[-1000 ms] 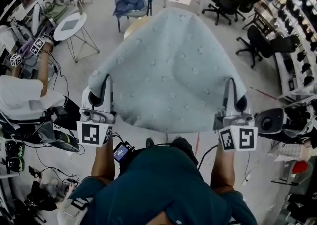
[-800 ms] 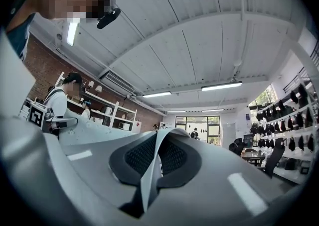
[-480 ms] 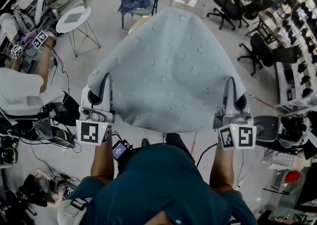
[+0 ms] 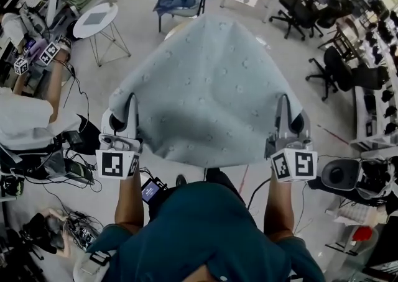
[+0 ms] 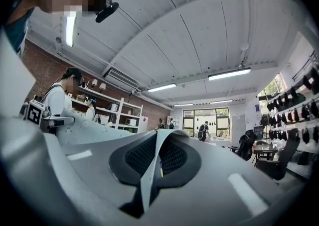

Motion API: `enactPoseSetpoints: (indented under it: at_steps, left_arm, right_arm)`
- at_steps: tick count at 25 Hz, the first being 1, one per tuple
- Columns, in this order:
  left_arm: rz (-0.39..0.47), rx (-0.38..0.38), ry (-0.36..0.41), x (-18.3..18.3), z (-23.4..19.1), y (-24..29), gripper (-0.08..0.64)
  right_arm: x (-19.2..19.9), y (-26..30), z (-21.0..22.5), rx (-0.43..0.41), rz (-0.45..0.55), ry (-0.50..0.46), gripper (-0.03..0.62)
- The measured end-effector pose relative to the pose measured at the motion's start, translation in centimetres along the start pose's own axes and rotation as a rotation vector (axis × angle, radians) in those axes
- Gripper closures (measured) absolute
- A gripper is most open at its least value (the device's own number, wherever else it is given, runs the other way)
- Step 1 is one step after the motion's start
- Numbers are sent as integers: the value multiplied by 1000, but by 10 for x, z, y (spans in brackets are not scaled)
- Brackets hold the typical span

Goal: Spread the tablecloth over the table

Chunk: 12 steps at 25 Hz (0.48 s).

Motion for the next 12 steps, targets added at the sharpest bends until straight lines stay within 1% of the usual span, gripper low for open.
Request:
enactPoseSetpoints:
  at_steps: [6,12]
  left_arm:
    - [-54,-47,-2,25,-3,44,554]
    - [-133,-100,0,57,-8,102,552]
  right_arm:
    - [36,51,30,-29,-39,22,578]
    - [81,114,65,-67,-94,47,578]
Point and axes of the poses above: the fingertips, and each gripper's own axes: y forward along the fingers, z to its right, x out of its underside, the point moved 7 cm from there along -y, backward along the fingers, and after that the axes turned 12 degrees about -y, right-handed, at the moved point
